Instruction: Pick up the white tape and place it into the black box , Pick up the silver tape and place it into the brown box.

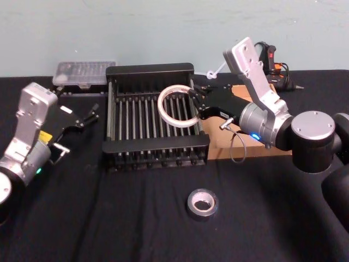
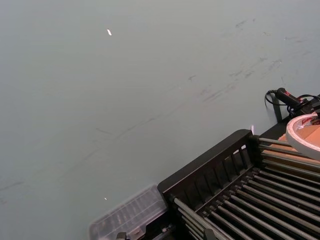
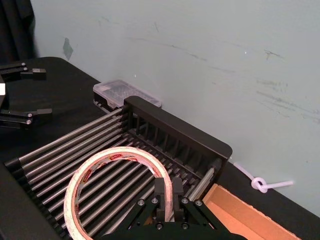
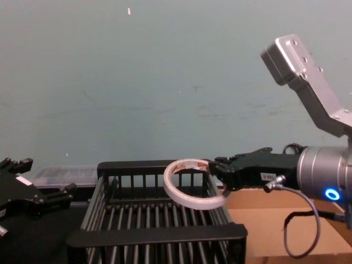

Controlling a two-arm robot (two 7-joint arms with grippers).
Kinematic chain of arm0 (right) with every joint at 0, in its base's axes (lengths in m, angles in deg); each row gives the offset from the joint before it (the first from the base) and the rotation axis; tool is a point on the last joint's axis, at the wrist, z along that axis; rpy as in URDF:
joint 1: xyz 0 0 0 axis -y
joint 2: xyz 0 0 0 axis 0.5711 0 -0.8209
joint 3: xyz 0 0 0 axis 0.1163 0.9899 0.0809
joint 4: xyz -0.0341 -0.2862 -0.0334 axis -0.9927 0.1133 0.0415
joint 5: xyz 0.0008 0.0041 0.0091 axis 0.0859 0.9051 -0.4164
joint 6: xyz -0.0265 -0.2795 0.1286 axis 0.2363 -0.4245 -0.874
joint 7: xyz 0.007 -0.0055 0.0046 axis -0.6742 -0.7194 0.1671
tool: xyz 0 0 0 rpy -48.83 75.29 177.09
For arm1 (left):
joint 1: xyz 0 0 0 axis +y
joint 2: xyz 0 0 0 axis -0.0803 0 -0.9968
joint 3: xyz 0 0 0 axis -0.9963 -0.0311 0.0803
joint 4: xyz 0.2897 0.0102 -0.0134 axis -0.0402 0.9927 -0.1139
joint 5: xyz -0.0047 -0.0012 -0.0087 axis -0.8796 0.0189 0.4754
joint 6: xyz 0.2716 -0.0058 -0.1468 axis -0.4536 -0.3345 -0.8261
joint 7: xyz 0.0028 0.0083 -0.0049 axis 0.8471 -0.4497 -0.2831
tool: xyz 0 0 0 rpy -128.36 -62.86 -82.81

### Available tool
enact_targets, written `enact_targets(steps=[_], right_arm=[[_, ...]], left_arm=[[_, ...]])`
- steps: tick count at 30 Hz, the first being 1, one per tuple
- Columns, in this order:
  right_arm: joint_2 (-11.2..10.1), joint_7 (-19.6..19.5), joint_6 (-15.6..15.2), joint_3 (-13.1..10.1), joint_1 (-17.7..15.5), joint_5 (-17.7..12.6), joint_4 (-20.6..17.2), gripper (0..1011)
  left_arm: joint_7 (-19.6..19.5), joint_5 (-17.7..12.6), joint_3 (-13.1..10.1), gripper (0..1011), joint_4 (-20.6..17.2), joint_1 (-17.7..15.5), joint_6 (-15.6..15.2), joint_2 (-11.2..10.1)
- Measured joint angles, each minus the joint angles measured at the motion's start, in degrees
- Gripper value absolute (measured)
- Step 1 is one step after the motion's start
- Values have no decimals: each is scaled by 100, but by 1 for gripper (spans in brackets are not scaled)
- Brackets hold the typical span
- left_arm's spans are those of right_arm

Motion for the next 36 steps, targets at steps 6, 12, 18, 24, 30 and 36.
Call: enact_targets(steps=[6, 12, 18, 24, 30, 36], right_arm=[[-11, -2, 0, -11, -12, -1, -18, 92], [-19, -5, 0, -18, -22, -6, -30, 92], [-22, -7, 0, -22, -25, -9, -37, 218], [-25, -9, -3, -26, -28, -12, -41, 411], [-28, -10, -6, -28, -31, -15, -44, 600], [-29, -9, -7, -28, -33, -18, -47, 795]], left_arm=[[0, 0, 0, 1001, 0, 0, 0, 0], [0, 0, 0, 1001, 0, 0, 0, 0], [0, 0, 0, 1002, 0, 0, 0, 0], [0, 0, 0, 1001, 0, 0, 0, 0], [0, 0, 0, 1001, 0, 0, 0, 0], [0, 0, 0, 1001, 0, 0, 0, 0]])
